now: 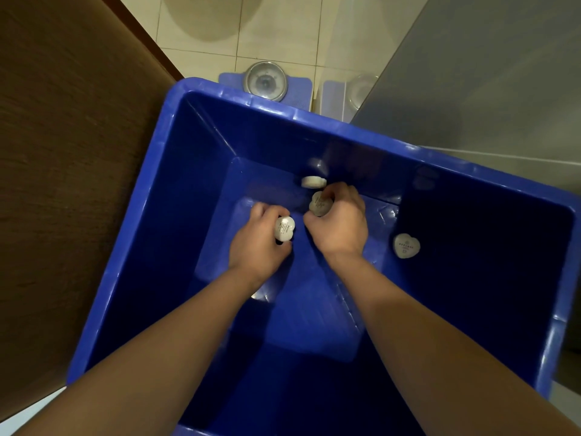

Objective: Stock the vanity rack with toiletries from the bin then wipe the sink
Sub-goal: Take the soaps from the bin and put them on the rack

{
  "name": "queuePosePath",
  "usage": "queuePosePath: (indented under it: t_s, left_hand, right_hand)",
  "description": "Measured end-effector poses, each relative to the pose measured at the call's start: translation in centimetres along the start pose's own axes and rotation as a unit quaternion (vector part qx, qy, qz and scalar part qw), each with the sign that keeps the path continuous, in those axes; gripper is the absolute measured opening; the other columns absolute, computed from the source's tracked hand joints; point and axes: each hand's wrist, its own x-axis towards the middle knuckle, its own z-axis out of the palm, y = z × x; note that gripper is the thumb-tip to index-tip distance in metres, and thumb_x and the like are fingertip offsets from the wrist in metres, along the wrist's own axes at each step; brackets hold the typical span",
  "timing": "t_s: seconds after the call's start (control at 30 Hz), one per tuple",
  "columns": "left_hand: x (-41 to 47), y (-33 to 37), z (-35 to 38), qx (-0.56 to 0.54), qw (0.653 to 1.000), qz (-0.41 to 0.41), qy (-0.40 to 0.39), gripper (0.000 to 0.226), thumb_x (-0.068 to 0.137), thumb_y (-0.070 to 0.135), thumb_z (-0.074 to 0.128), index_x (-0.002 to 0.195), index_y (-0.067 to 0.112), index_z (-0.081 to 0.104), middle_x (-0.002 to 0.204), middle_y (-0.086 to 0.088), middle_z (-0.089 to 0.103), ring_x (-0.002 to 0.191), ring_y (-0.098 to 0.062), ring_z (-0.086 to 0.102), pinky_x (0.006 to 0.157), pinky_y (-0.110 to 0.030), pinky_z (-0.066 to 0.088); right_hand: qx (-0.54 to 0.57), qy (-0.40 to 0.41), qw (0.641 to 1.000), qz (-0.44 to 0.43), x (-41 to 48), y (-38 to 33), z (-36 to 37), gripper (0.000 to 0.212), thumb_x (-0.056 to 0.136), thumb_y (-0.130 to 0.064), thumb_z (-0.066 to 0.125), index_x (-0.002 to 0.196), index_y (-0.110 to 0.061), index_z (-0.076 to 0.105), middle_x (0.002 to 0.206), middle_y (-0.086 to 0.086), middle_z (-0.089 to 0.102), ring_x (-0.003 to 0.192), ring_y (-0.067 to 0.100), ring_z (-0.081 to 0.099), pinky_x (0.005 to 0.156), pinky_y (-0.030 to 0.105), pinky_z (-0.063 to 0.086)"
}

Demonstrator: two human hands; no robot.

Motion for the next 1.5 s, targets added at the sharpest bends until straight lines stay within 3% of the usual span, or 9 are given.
queuePosePath:
  t_s: [0.17,0.27,0.4,0.5,0.67,0.77,1.17,1.3,1.5]
  left_hand:
    - [-0.7,-0.3,-0.4,-0.063,0.998,-0.028,-0.004,0.037,0.076,0.020,0.070,0.108,0.032,0.055,0.114,0.012,0.046,0.089,-0.016,0.058,0.069,-0.032,0.048]
    - [-1.5,-0.1,-0.6,-0.133,0.990,-0.055,-0.007,0.042,0.077,0.019,0.072,0.114,0.029,0.056,0.113,0.008,0.046,0.089,-0.014,0.059,0.078,-0.029,0.048]
    - [-2.4,0.2,-0.9,-0.218,0.970,-0.101,-0.032,0.036,0.081,0.025,0.070,0.113,0.034,0.057,0.113,0.000,0.051,0.081,-0.008,0.058,0.071,-0.013,0.046]
    - [-3.3,1.4,-1.8,-0.313,0.935,-0.157,-0.064,0.021,0.089,0.029,0.062,0.108,0.032,0.055,0.105,-0.005,0.058,0.075,-0.018,0.059,0.069,-0.030,0.053]
    - [-5.1,4.6,-4.8,-0.377,0.890,-0.215,-0.144,0.018,0.097,0.026,0.042,0.103,0.023,0.059,0.094,-0.005,0.056,0.065,-0.018,0.055,0.065,-0.032,0.053]
    - [-6.6,6.1,-6.7,-0.366,0.887,-0.225,-0.167,0.024,0.097,0.028,0.038,0.105,0.018,0.059,0.087,-0.008,0.060,0.061,-0.018,0.055,0.061,-0.031,0.052]
    - [-13.1,13.4,-14.1,-0.343,0.898,-0.157,-0.225,0.025,0.102,0.022,0.035,0.098,0.011,0.057,0.083,-0.010,0.067,0.063,-0.018,0.059,0.060,-0.029,0.054]
    - [-14.6,16.0,-16.1,-0.314,0.911,-0.085,-0.252,0.024,0.102,0.027,0.043,0.107,0.009,0.059,0.084,-0.007,0.066,0.068,-0.017,0.061,0.069,-0.032,0.056]
    - [-16.8,19.6,-18.5,-0.248,0.933,0.041,-0.257,0.020,0.100,0.024,0.047,0.113,0.015,0.060,0.097,-0.006,0.069,0.073,-0.014,0.062,0.066,-0.025,0.055]
  right_hand:
    - [0.022,-0.028,0.999,0.041,-1.3,0.3,-0.8,0.024,0.072,-0.024,0.068,0.094,-0.023,0.056,0.107,-0.005,0.059,0.105,0.020,0.053,0.070,0.030,0.046]
    - [0.106,-0.076,0.985,0.116,-2.7,0.4,-1.5,0.026,0.071,-0.027,0.071,0.093,-0.027,0.056,0.104,-0.006,0.061,0.096,0.016,0.059,0.075,0.033,0.051]
    - [0.233,-0.116,0.941,0.217,-4.8,0.2,-2.8,0.020,0.080,-0.025,0.069,0.097,-0.019,0.061,0.086,-0.004,0.065,0.076,0.014,0.061,0.064,0.025,0.048]
    - [0.297,-0.152,0.900,0.280,-6.2,-0.5,-4.3,0.016,0.082,-0.021,0.067,0.096,-0.014,0.064,0.076,-0.003,0.062,0.069,0.012,0.058,0.059,0.024,0.045]
    - [0.383,-0.225,0.833,0.330,-8.5,-2.1,-7.8,0.017,0.089,-0.026,0.057,0.100,-0.015,0.061,0.084,0.003,0.060,0.074,0.016,0.062,0.063,0.028,0.049]
    - [0.402,-0.230,0.821,0.334,-10.0,-3.5,-10.3,0.025,0.091,-0.030,0.052,0.106,-0.013,0.062,0.090,0.005,0.063,0.076,0.017,0.063,0.066,0.029,0.051]
    - [0.475,-0.132,0.818,0.298,-16.4,-7.6,-20.5,0.035,0.101,-0.035,0.042,0.110,-0.008,0.062,0.084,0.012,0.071,0.059,0.014,0.058,0.055,0.026,0.050]
    - [0.488,-0.094,0.825,0.270,-18.7,-8.6,-23.6,0.029,0.101,-0.031,0.045,0.110,-0.009,0.062,0.095,0.014,0.074,0.063,0.014,0.060,0.056,0.025,0.050]
    - [0.510,-0.027,0.832,0.217,-21.8,-9.8,-28.1,0.024,0.099,-0.025,0.050,0.116,-0.014,0.063,0.102,0.009,0.073,0.073,0.015,0.066,0.064,0.026,0.052]
